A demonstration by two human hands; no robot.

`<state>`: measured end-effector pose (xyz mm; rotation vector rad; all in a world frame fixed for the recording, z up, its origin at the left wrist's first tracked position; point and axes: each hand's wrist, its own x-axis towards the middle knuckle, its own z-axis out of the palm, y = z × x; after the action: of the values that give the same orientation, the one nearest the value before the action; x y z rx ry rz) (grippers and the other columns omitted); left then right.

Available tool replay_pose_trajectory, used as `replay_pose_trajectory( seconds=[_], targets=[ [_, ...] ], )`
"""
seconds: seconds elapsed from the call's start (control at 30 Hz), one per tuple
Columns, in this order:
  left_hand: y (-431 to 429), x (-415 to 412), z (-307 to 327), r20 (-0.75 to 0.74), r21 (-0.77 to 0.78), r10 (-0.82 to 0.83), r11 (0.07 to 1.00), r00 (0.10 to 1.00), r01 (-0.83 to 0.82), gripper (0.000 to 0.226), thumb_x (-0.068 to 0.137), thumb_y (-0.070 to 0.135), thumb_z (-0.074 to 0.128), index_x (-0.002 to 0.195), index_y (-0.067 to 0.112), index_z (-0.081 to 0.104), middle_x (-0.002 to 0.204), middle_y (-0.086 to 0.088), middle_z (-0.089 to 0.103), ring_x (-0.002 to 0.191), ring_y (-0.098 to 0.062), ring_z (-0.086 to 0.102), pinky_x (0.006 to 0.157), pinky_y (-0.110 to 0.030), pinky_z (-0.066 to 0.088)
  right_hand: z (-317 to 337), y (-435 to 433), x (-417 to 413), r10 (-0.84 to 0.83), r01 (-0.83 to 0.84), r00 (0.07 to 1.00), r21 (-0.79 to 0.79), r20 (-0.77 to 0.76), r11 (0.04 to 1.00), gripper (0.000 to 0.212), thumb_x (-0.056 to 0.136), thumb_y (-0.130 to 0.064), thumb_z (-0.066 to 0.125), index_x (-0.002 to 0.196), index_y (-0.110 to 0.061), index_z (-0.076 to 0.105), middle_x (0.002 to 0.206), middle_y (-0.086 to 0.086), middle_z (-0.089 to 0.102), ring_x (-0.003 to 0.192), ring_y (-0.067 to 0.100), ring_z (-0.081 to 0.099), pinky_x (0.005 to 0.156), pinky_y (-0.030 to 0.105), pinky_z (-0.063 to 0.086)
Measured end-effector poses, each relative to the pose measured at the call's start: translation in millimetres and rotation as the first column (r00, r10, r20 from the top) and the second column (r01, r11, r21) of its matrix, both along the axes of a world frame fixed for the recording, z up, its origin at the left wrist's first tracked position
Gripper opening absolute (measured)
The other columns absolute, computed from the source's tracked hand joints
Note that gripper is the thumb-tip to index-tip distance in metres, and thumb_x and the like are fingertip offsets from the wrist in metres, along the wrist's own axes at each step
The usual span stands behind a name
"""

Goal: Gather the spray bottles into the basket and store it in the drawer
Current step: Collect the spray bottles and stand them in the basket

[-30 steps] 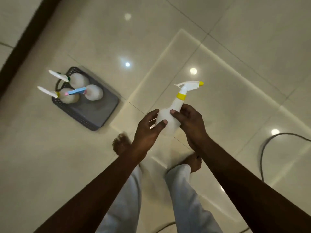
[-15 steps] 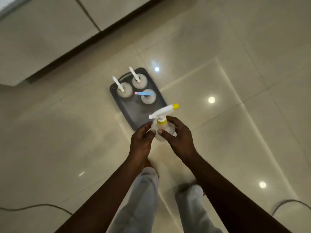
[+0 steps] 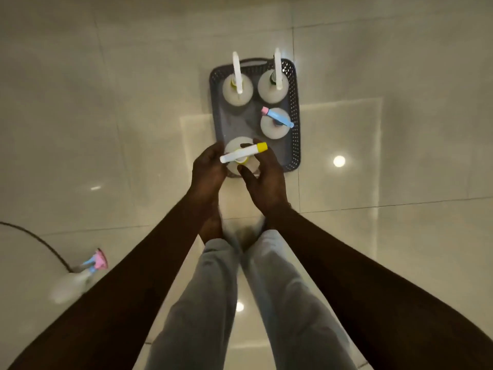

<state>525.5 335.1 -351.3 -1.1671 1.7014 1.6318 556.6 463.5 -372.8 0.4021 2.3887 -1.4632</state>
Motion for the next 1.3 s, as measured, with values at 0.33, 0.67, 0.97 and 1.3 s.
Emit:
replay_pose_trajectory(
  seconds=[0.33,0.67,0.97,1.3],
  targets=[
    [17,-29,-88,-0.052,0.136,0.244,0.962,0.968,-0.235,0.036,0.101,0.009,0.057,0.135,0.009,0.067,0.126,-0.012,0.072,0.102,-0.017,0.066,0.094,-0.031,0.053,-84,-4,-60,0.077,-0.078,0.997,0.055,0.014,0.995,0.053,0.092,0.002,0.073,0.142,0.003,0.059,0.144,0.018,0.063,0.138,0.031,0.057,0.12,0.034,0.041],
    [10,-39,-139,-0.107,0.023,0.144,0.99,0.984,-0.142,0.048,0.095,0.007,0.059,0.142,0.016,0.062,0.135,-0.006,0.07,0.126,-0.021,0.066,0.111,-0.042,0.053,-121,-21,-93,0.145,-0.148,0.988,0.065,0.046,0.987,0.052,0.088,0.002,0.072,0.139,-0.002,0.062,0.135,0.013,0.068,0.128,0.026,0.062,0.109,0.03,0.047],
    [0,-40,-146,-0.084,0.072,0.084,0.994,0.993,-0.078,0.052,0.1,0.006,0.058,0.15,0.016,0.054,0.148,-0.008,0.061,0.138,-0.023,0.057,0.115,-0.038,0.049,-129,-27,-96,0.142,-0.154,0.98,0.083,0.137,0.985,0.05,0.091,0.002,0.071,0.14,-0.003,0.06,0.137,0.013,0.067,0.131,0.028,0.061,0.112,0.04,0.048],
    [-27,-19,-75,0.011,0.089,0.196,0.977,0.981,-0.196,0.052,0.1,0.01,0.061,0.15,0.019,0.051,0.145,0.003,0.061,0.135,-0.022,0.056,0.113,-0.04,0.049,-73,-34,-57,-0.012,-0.018,0.957,0.103,0.289,0.995,0.062,0.091,-0.006,0.073,0.15,-0.011,0.052,0.15,0.008,0.06,0.138,0.018,0.053,0.118,0.041,0.047]
  ],
)
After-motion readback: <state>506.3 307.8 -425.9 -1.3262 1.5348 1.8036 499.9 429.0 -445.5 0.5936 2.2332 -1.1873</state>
